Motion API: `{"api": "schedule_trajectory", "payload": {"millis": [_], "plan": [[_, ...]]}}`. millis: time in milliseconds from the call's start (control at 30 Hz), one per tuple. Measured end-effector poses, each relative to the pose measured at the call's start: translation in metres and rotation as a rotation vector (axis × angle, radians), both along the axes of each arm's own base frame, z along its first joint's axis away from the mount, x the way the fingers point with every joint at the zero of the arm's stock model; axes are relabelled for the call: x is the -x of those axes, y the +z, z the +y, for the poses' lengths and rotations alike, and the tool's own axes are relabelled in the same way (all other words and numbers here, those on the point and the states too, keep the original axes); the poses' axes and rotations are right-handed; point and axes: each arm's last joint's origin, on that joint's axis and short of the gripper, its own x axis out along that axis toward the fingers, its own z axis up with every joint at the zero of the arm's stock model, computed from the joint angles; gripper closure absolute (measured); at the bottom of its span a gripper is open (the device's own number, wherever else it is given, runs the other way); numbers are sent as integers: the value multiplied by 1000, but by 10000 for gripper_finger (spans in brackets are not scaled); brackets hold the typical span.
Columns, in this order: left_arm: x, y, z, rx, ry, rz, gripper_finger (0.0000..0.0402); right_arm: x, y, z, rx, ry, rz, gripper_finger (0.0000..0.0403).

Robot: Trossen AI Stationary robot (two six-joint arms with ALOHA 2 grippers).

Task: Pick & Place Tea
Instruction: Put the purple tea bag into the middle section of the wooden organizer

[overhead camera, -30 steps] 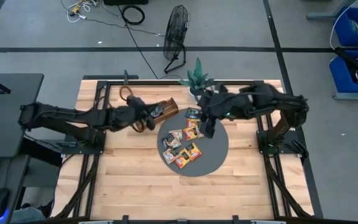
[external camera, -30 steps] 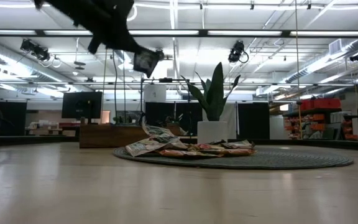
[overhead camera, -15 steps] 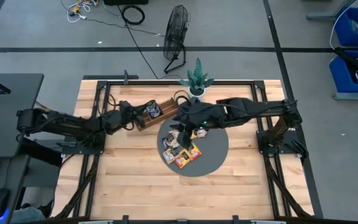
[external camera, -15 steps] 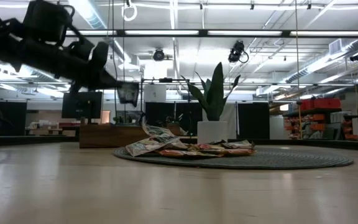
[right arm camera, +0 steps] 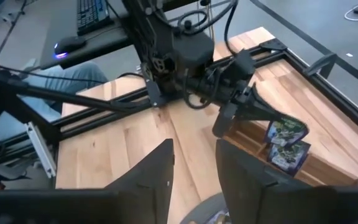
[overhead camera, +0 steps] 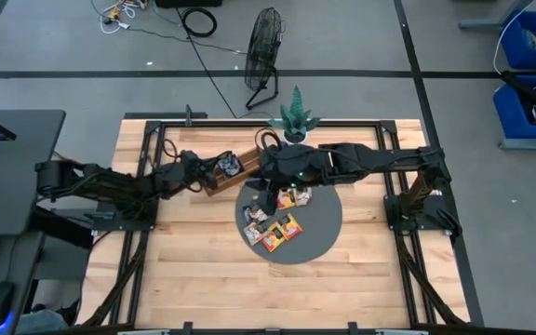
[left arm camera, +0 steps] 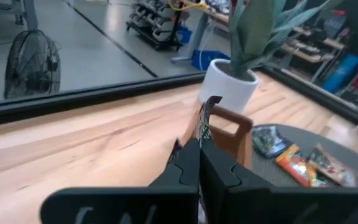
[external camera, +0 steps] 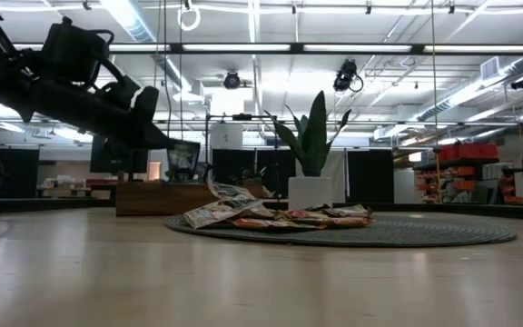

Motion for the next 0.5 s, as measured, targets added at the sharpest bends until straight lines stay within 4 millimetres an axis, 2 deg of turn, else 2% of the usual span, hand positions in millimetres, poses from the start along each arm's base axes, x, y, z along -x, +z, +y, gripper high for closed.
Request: {"api": "schedule_trajectory", "payload": {"millis": [500], "plan": [[-13,-23,4,8,2,-6,400,0,0,-2,-3,0,-1,275]]}}
